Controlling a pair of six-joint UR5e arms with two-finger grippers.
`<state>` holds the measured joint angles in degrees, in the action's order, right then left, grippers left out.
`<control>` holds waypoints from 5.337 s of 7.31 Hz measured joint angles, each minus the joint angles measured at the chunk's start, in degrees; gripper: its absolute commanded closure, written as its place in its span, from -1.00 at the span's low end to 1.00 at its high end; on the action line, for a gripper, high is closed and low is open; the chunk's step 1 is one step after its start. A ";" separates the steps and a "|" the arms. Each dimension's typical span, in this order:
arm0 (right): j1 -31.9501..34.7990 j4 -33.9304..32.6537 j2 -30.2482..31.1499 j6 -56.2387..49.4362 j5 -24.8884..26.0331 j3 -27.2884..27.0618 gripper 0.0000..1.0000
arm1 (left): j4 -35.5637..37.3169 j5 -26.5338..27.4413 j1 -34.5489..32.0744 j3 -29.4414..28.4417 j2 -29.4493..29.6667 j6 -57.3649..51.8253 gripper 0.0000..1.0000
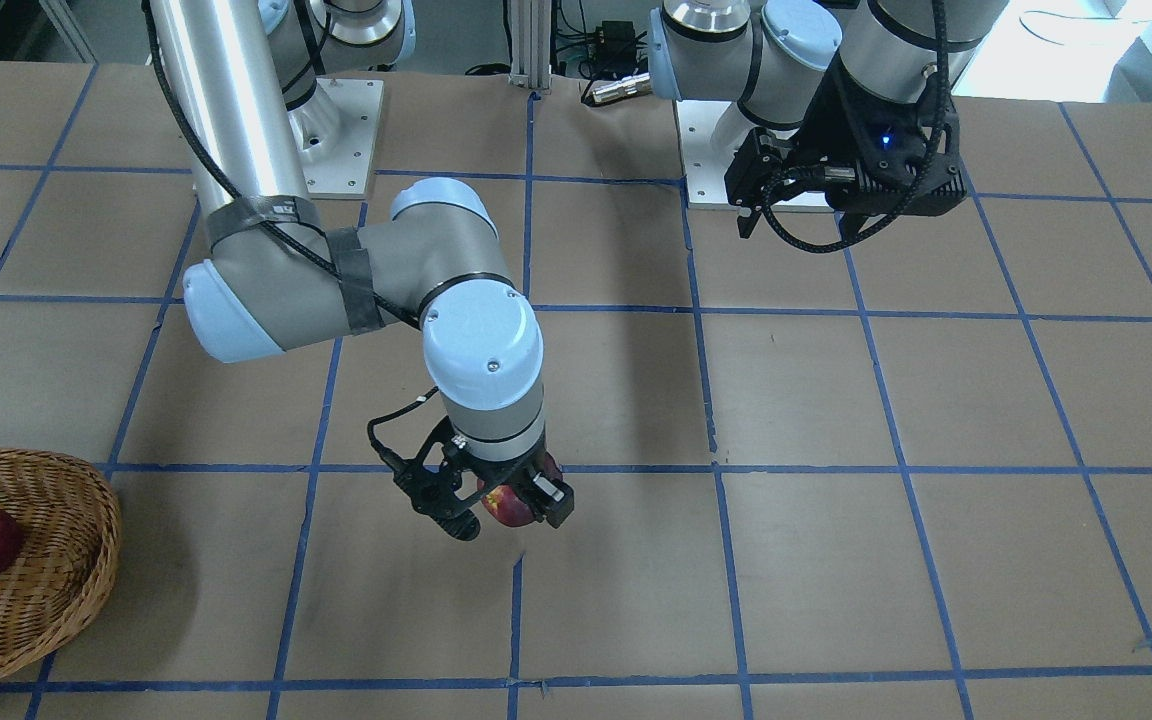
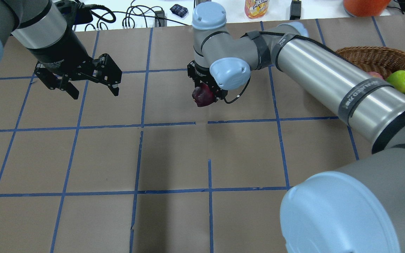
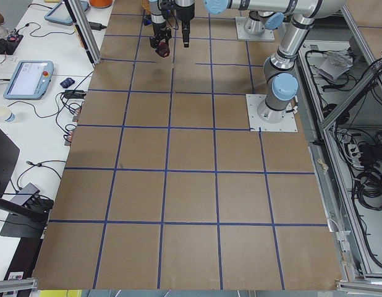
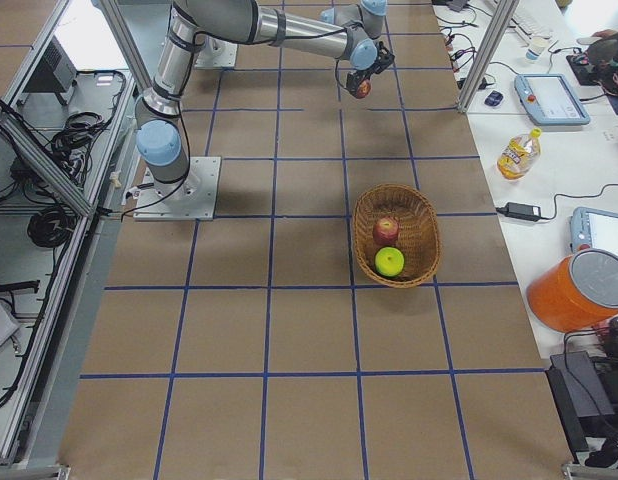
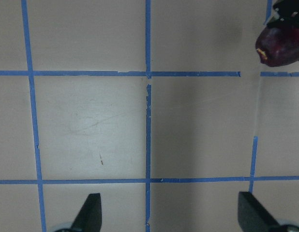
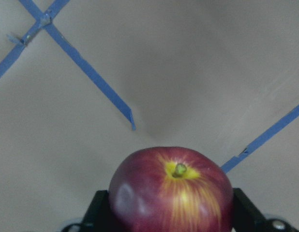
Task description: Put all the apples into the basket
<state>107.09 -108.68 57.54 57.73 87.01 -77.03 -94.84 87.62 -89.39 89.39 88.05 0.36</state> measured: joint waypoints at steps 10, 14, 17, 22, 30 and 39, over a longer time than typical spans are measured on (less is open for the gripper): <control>-34.23 10.50 0.39 -62.09 10.50 3.50 1.00 | 0.00 0.28 0.00 0.13 -0.25 0.00 -1.00; -35.01 7.09 -3.67 -64.75 11.37 3.35 -1.00 | 0.00 0.20 0.00 0.09 -0.25 0.00 -1.00; -35.93 7.97 -3.81 -65.48 14.56 3.33 -1.00 | 0.00 0.22 0.00 0.08 -0.20 0.03 -1.00; -34.83 19.49 6.92 -64.46 8.25 3.88 -1.00 | 0.00 0.20 0.00 0.08 -0.17 0.02 -1.00; -17.52 24.04 35.22 -50.45 4.68 -14.78 -1.00 | 0.04 0.48 -0.01 0.74 -0.47 -0.04 -1.00; -17.99 21.37 35.65 -51.23 1.88 -15.30 -1.00 | 4.27 3.23 -1.46 0.14 0.99 -0.90 -1.00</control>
<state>89.09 -87.30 93.19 6.51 88.90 -92.32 -90.56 90.85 -90.85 89.52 89.05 -0.54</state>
